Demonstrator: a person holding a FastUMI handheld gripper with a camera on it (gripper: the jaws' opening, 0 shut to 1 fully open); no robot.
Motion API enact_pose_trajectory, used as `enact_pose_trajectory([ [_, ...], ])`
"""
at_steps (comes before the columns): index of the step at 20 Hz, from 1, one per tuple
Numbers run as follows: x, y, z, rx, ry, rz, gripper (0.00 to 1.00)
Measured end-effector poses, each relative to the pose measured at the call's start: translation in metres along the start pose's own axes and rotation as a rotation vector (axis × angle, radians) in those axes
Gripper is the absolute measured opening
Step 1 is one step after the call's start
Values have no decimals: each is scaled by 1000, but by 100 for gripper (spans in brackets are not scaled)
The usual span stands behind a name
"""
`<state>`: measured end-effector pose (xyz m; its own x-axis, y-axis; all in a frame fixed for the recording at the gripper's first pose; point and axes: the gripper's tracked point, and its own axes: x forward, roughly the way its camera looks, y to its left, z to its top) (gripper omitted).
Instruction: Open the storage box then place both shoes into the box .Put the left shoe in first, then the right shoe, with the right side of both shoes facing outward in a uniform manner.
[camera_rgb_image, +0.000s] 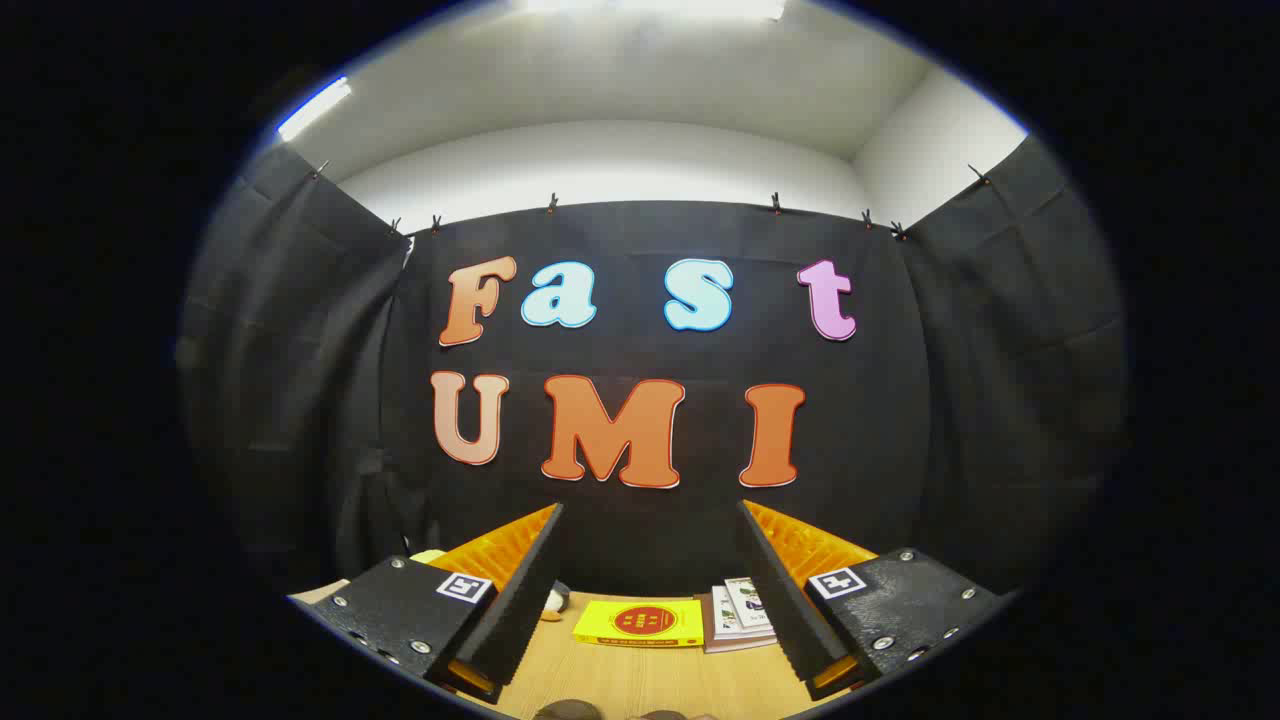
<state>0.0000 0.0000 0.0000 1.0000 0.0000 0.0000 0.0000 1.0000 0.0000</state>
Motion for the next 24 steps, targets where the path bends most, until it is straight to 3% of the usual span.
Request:
enact_pose_trajectory([
  [17,-5,-12,-11,25,45,-4,99],
  [20,-5,3,-33,80,118,45,99],
  [24,-13,50,-82,174,281,204,99],
])
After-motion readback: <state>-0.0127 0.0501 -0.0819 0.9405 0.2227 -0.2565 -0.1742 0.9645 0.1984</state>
